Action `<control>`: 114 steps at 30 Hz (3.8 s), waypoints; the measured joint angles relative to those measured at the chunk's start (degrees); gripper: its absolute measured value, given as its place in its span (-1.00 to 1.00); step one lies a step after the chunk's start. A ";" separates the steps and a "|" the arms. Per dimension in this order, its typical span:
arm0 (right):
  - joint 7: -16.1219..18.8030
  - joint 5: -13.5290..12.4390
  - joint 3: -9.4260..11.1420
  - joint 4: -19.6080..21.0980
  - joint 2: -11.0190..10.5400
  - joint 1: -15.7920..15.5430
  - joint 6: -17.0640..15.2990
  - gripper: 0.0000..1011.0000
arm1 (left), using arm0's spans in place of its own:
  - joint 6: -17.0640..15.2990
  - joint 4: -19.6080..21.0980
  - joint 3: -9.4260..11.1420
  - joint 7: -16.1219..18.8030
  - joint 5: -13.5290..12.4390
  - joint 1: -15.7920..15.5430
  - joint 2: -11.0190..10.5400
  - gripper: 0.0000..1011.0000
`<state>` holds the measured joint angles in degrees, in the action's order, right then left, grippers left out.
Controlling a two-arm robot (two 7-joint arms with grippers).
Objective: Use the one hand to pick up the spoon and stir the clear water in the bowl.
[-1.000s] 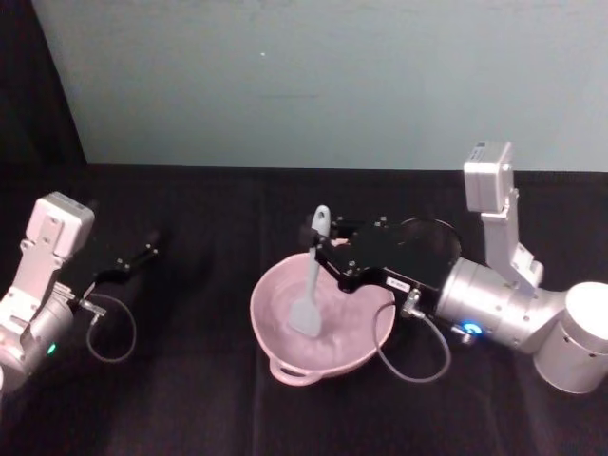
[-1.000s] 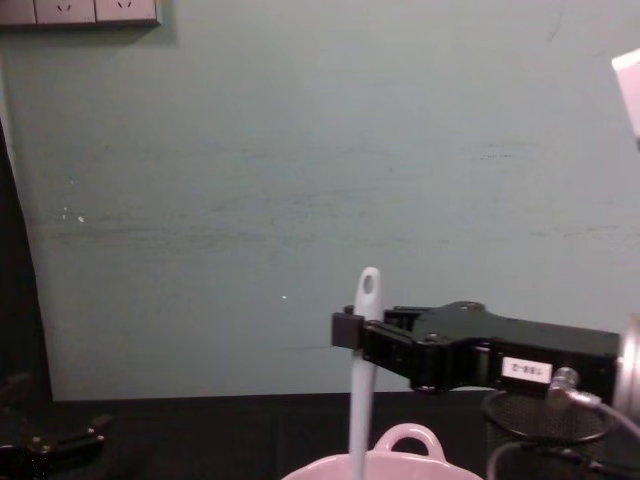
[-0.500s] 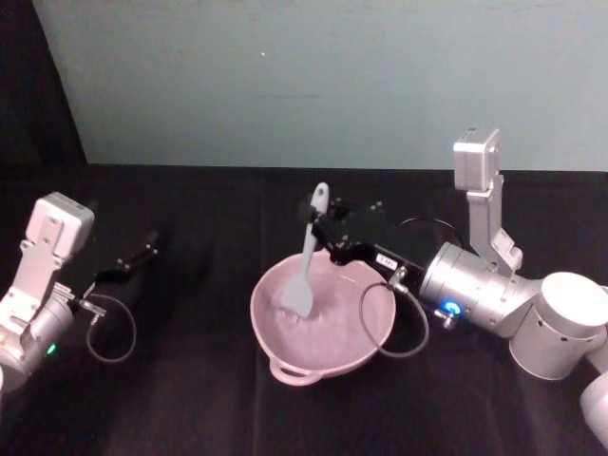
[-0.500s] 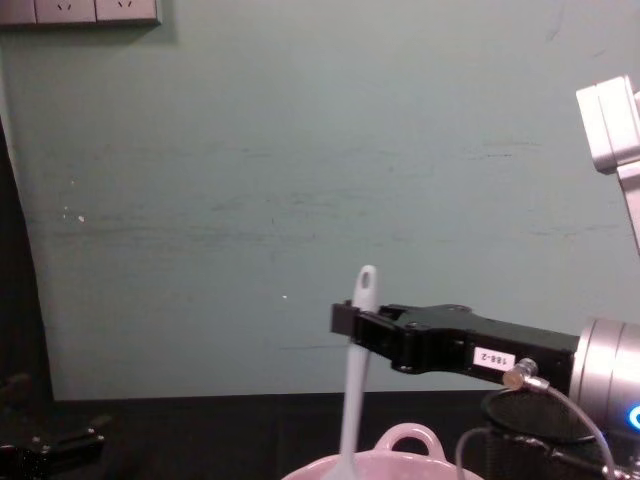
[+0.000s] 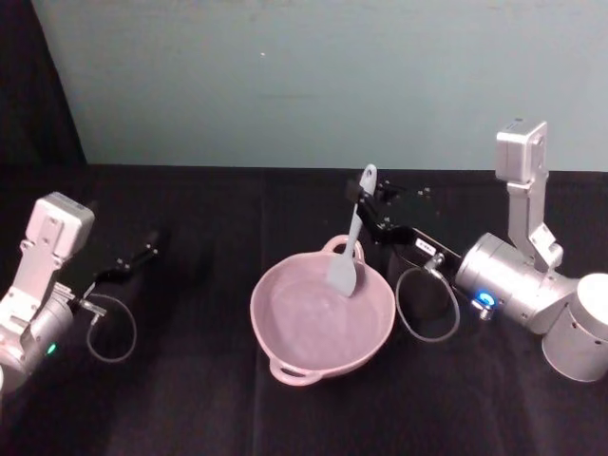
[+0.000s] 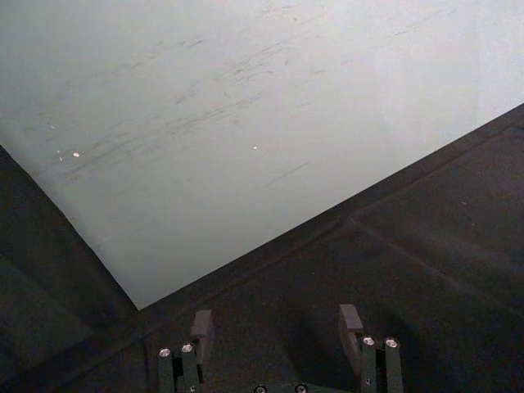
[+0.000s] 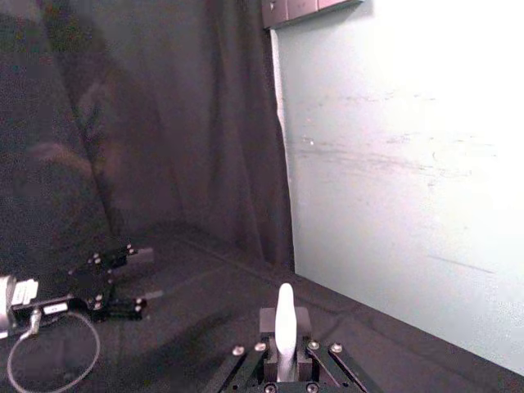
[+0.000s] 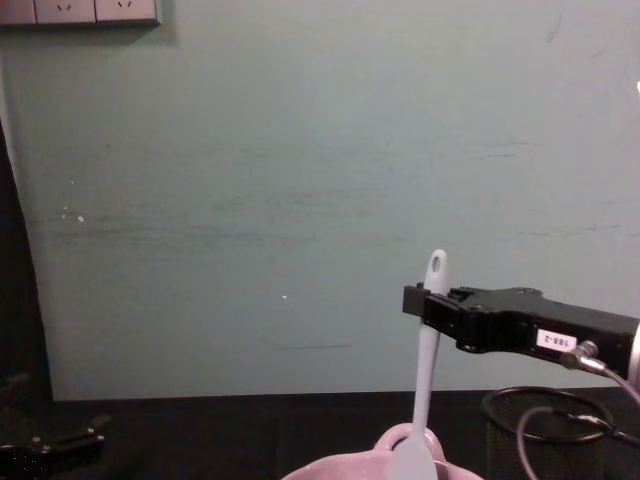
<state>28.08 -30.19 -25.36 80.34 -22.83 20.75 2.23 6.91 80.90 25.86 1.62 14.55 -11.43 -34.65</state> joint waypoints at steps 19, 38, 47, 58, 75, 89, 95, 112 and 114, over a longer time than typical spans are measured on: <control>4.10 0.27 -2.62 6.75 -0.73 -3.37 -1.43 -0.77 | 0.00 0.00 0.00 0.00 0.00 0.00 0.00 0.99; 2.15 -2.63 -1.99 -2.35 3.55 0.52 -0.49 -0.77 | 0.00 0.00 0.00 0.00 0.00 0.00 0.00 0.99; 0.15 -1.49 0.95 -1.15 1.47 -0.69 0.55 -0.77 | 0.00 0.00 0.00 0.00 0.00 0.00 0.00 0.99; 1.72 -0.26 0.86 1.66 -0.64 -1.97 -0.14 -0.77 | 0.00 0.00 0.00 0.00 0.00 0.00 0.00 0.99; 5.86 1.32 -4.83 3.87 0.26 -0.70 -1.15 -0.77 | 0.00 0.00 0.00 0.00 0.00 0.00 0.00 0.99; 2.89 1.12 -3.43 -1.40 2.42 1.55 -0.28 -0.77 | 0.00 0.00 0.00 0.00 0.00 0.00 0.00 0.99; 1.22 1.89 -1.23 -0.81 0.96 1.02 -0.07 -0.77 | 0.00 0.00 0.00 0.00 0.00 0.00 0.00 0.99; 1.33 3.45 0.26 4.11 -2.10 -2.12 -0.88 -0.77 | 0.00 0.00 0.00 0.00 0.00 0.00 0.00 0.99; 1.81 3.82 -0.30 5.01 -2.32 -2.37 -1.19 -0.77 | 0.00 0.00 0.00 0.00 0.00 0.00 0.00 0.99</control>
<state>29.89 -26.37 -25.67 85.34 -25.15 18.37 1.04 6.91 80.90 25.86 1.62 14.55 -11.43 -34.64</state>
